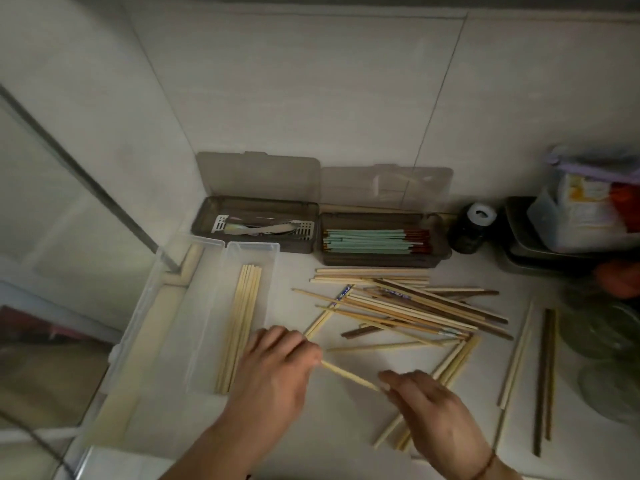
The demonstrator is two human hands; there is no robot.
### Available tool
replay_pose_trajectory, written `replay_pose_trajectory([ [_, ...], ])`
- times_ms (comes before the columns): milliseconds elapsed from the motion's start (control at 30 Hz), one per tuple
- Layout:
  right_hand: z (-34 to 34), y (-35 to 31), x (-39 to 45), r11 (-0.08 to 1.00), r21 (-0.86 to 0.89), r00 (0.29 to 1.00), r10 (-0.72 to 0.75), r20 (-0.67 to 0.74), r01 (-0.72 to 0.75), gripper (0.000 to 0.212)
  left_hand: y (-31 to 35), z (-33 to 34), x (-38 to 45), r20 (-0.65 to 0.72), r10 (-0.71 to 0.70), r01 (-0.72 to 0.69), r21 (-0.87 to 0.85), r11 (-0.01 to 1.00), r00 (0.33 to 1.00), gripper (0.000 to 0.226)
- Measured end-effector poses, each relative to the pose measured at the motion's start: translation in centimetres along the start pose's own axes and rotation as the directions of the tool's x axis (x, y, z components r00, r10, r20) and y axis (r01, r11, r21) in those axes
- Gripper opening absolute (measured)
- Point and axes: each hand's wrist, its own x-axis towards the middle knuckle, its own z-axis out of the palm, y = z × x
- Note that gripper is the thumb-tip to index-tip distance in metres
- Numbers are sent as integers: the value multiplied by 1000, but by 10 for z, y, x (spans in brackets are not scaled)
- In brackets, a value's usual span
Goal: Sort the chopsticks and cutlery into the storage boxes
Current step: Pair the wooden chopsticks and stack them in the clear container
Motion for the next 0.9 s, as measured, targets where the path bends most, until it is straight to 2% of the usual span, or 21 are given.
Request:
replay_pose_trajectory([
  [67,9,-29,15,989,149,999,-15,50,8,26,-18,-16,4,-161,-134,115,-122,986,978,14],
  [133,17,-57,39,963,269,997,-18,80,-4,22,-39,-29,2,-255,-340,282,-238,929,905,32],
  [167,22,-70,54,949,313,997,8,80,-33,19,-51,-35,-1,-260,-380,333,-208,920,888,35],
  [233,31,-95,87,936,340,995,69,74,-90,14,-75,-40,-12,-182,-303,309,6,951,935,28],
  [300,44,-119,118,971,215,993,84,88,-101,12,-97,-37,-25,-34,-228,230,162,960,973,23],
  [367,61,-137,145,992,-9,981,122,151,-122,17,-110,-33,-34,41,-226,216,165,962,973,21],
  [467,84,-157,178,944,-310,947,199,253,-116,24,-120,-26,-39,107,-238,214,197,957,965,24],
  [533,95,-163,193,892,-448,891,253,376,-64,21,-124,-22,-41,128,-236,207,207,956,963,24],
  [767,109,-171,205,795,-599,784,311,537,95,23,-135,-18,-48,186,-195,158,197,968,963,22],
  [900,121,-170,197,817,-560,733,297,612,136,29,-135,-21,-48,207,-172,132,192,972,963,16],
])
